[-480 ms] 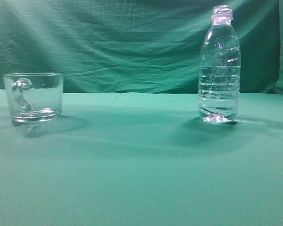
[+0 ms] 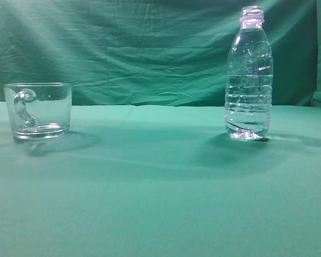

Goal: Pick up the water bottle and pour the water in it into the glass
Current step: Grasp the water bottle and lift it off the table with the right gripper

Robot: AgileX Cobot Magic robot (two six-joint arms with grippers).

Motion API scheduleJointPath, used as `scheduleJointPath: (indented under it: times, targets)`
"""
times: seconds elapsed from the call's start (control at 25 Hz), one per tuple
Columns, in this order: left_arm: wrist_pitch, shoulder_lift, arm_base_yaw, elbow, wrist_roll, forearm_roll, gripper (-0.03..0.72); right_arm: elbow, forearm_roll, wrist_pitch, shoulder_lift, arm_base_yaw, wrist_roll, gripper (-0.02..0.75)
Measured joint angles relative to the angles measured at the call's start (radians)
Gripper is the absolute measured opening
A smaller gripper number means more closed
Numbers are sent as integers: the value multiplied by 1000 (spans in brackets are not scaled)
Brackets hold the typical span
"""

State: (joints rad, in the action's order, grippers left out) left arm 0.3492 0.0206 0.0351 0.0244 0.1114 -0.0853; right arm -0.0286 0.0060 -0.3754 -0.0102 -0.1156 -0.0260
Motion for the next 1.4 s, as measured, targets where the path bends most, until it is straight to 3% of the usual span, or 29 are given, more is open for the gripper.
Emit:
scheduleJointPath:
  times: [0.44,0.8,1.04,1.4]
  targets:
    - [0,0,0,0,0,0,0,0,-18,29,0,0,-1,0]
    - [0,0,0,0,0,0,0,0,-15,548,0,0,127,0]
    - [0,0,0,0,0,0,0,117,-12,474,94,0,199,0]
    - [0,0,0,0,0,0,0,285,-12,456,446,0,280,0]
